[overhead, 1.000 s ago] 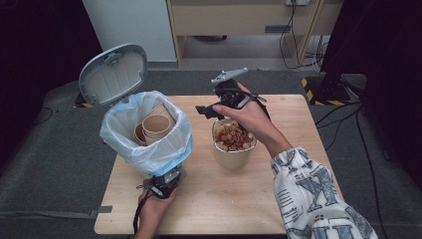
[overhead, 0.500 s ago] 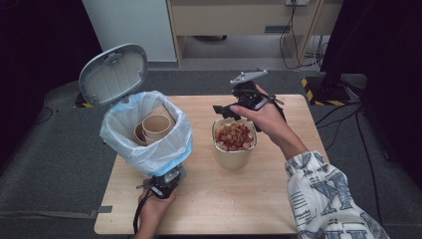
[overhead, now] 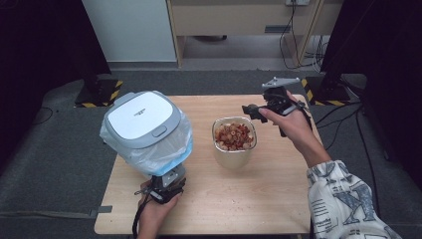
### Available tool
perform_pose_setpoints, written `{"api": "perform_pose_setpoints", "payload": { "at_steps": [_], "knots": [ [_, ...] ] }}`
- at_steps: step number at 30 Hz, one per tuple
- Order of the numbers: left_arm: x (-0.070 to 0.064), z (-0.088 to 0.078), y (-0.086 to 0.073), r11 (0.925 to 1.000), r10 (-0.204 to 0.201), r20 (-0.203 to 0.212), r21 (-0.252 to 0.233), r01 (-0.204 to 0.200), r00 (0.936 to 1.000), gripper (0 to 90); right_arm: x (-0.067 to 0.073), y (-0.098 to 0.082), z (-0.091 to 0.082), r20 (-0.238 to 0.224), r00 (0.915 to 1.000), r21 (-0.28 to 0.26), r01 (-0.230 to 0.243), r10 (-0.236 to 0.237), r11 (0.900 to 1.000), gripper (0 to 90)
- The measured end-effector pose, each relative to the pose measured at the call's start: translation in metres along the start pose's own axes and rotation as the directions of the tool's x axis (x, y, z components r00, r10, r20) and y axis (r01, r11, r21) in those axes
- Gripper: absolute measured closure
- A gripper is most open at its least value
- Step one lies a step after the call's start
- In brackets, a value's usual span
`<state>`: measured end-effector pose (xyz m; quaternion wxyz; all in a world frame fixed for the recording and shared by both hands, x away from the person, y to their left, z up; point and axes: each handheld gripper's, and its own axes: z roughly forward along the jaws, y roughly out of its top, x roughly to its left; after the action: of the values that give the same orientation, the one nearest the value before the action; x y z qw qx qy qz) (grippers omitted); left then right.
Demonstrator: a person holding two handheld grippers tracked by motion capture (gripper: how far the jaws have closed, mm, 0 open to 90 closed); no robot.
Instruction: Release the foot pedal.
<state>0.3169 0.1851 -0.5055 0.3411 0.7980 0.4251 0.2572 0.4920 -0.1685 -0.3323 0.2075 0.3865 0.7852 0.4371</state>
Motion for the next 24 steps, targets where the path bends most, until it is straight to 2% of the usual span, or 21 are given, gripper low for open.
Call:
{"api": "perform_pose_setpoints", "payload": {
  "at_steps": [4, 9, 12, 13, 24],
  "knots": [
    [0.0, -0.004, 0.002, 0.9999, -0.004, 0.015, -0.015, 0.004, 0.9999, 40.9, -0.011, -0.016, -0.005, 0.075, 0.9966, -0.005, -0.036, 0.036, 0.999, 6.1],
    [-0.001, -0.003, 0.002, 0.9999, -0.006, 0.023, -0.01, 0.007, 0.9997, 38.2, -0.024, -0.04, -0.01, 0.151, 0.9851, -0.014, -0.08, 0.082, 0.997, 6.1],
    [0.0, -0.003, 0.002, 0.9999, -0.006, 0.027, -0.009, 0.006, 0.9996, 36.8, -0.026, -0.047, -0.011, 0.16, 0.983, -0.017, -0.088, 0.09, 0.996, 6.1],
    [0.0, -0.002, 0.002, 1.0, -0.006, 0.035, -0.005, 0.006, 0.9994, 36.4, -0.028, -0.057, -0.012, 0.166, 0.9813, -0.012, -0.096, 0.097, 0.995, 6.1],
    [-0.001, 0.0, 0.002, 1.0, -0.003, 0.059, 0.006, 0.003, 0.9983, 32.9, -0.027, -0.108, -0.009, 0.198, 0.9737, 0.024, -0.12, 0.113, 0.993, 5.7]
  ]
}}
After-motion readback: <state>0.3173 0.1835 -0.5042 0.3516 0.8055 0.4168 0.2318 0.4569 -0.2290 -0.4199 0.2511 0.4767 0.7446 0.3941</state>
